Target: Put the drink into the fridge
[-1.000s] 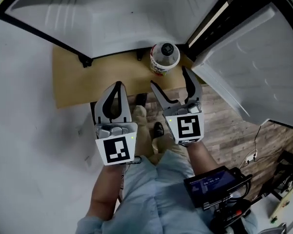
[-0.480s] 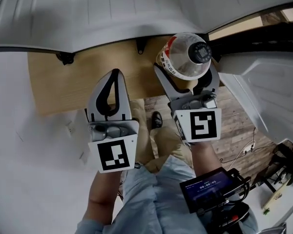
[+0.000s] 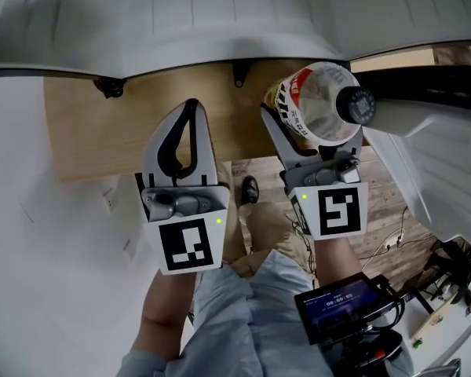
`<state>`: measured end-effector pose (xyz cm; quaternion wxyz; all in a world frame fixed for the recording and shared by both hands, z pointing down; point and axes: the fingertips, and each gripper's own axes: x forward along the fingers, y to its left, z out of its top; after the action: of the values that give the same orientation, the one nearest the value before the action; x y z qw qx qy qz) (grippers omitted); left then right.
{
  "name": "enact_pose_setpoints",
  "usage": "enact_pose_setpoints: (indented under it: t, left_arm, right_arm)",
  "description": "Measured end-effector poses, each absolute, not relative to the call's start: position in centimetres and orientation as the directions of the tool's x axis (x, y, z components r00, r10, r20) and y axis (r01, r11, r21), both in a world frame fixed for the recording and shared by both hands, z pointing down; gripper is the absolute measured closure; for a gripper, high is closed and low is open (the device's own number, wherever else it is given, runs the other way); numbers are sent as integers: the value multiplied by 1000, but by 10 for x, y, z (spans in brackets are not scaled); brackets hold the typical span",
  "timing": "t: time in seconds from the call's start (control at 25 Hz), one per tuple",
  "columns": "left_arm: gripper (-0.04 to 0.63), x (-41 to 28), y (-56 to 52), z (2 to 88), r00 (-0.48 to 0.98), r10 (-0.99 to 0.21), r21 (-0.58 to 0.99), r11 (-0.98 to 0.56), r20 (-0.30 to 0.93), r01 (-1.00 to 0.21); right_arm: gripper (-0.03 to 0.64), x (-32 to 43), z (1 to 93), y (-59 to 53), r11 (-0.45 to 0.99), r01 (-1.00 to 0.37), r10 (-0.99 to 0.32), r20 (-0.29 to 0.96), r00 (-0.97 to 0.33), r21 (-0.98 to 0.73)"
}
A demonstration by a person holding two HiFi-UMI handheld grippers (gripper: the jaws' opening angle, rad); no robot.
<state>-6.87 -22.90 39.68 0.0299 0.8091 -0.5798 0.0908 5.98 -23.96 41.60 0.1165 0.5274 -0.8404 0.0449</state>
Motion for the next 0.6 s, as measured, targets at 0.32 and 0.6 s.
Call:
enact_pose_setpoints:
  t: [0.32, 0.6]
  left_arm:
    - [586, -72, -239, 390, 301, -936, -66, -317, 180, -946]
    - [586, -71, -252, 393, 308, -935, -81, -326, 174, -942]
  right_arm:
    - [221, 49, 400, -243, 452, -891, -871, 236, -431, 42]
    - [221, 42, 392, -252, 458, -888, -869, 234, -435, 49]
